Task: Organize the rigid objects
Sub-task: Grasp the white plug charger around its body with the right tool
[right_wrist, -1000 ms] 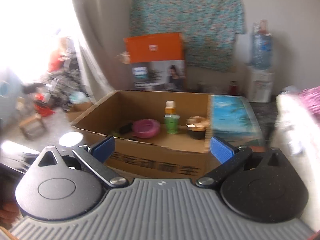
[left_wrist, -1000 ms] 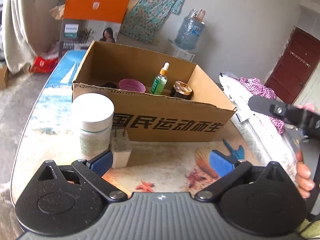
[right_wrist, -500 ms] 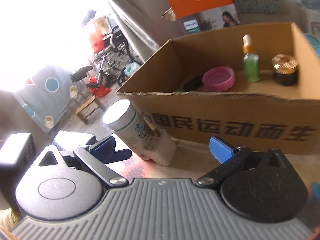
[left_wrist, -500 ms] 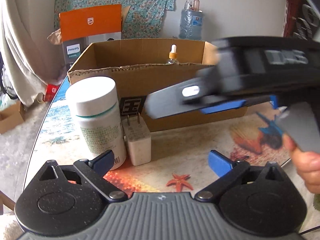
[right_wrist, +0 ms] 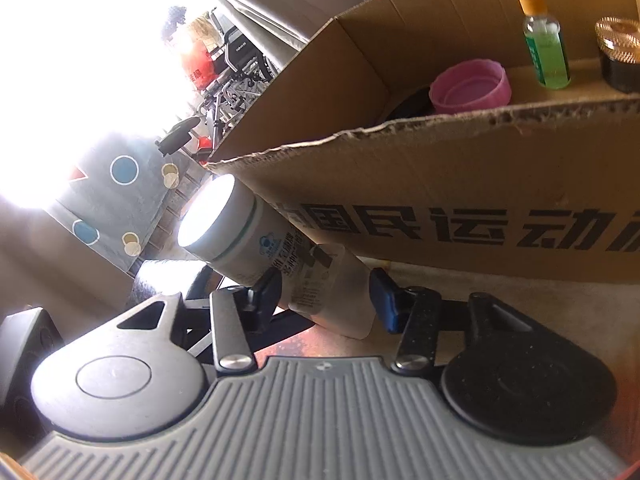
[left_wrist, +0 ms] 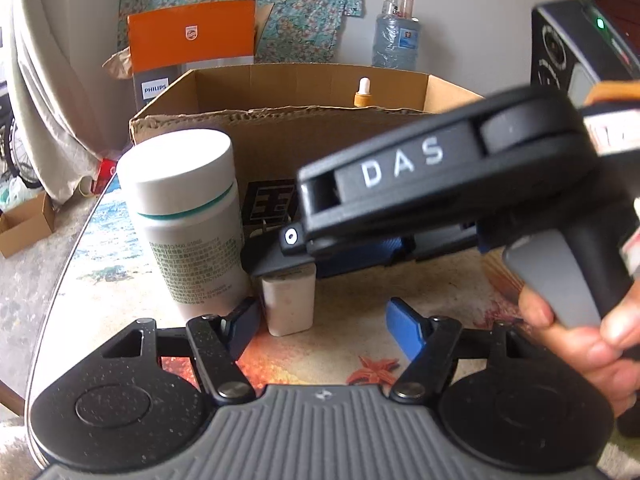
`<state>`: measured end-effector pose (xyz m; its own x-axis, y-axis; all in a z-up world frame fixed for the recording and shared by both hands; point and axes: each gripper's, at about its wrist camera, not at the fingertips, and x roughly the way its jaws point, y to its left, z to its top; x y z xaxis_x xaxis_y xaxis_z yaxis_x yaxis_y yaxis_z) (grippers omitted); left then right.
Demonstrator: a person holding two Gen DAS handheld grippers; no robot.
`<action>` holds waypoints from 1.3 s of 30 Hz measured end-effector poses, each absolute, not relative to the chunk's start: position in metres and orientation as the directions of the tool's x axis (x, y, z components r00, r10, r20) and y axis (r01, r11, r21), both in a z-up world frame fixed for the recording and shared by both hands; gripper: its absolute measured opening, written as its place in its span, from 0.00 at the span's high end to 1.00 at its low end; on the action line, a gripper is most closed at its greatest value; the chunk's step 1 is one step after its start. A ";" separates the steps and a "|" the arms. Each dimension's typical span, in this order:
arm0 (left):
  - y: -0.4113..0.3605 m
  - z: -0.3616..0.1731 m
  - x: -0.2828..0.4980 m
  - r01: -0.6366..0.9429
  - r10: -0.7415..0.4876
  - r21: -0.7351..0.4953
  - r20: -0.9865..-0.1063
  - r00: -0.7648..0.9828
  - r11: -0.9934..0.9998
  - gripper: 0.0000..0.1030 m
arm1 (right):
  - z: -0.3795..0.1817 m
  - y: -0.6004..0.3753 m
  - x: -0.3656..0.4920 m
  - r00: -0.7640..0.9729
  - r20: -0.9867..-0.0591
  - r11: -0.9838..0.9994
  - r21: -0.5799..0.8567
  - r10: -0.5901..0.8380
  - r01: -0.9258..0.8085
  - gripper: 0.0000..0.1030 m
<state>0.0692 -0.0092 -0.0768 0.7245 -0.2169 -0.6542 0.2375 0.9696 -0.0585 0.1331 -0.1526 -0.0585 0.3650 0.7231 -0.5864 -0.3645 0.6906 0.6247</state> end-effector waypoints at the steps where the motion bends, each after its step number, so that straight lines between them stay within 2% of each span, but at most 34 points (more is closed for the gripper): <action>1: -0.009 -0.078 0.072 0.240 -0.223 -0.066 -0.658 0.719 0.969 0.30 | -0.062 -0.153 0.135 0.356 -0.579 0.680 0.641 0.733 -0.356 0.58; 7: -0.018 -0.079 0.077 0.292 -0.274 -0.086 -0.659 0.700 0.952 0.30 | -0.066 -0.162 0.130 0.365 -0.573 0.676 0.664 0.734 -0.319 0.62; 25: -0.085 -0.078 0.070 0.538 -0.470 -0.124 -0.670 0.574 0.834 0.27 | -0.071 -0.240 0.092 0.470 -0.584 0.707 0.694 0.662 -0.135 0.61; 35: -0.098 -0.079 0.080 0.519 -0.420 -0.071 -0.685 0.596 0.852 0.31 | -0.078 -0.262 0.085 0.507 -0.559 0.675 0.735 0.657 -0.064 0.60; 39: -0.101 -0.079 0.086 0.500 -0.388 -0.045 -0.693 0.608 0.865 0.39 | -0.076 -0.264 0.089 0.503 -0.576 0.688 0.723 0.645 -0.055 0.59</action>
<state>0.0855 -0.1011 -0.0792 0.6079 -0.3881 -0.6927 0.5005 0.8646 -0.0453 0.0892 -0.2636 -0.0761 0.5026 0.6450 -0.5757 -0.0551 0.6884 0.7232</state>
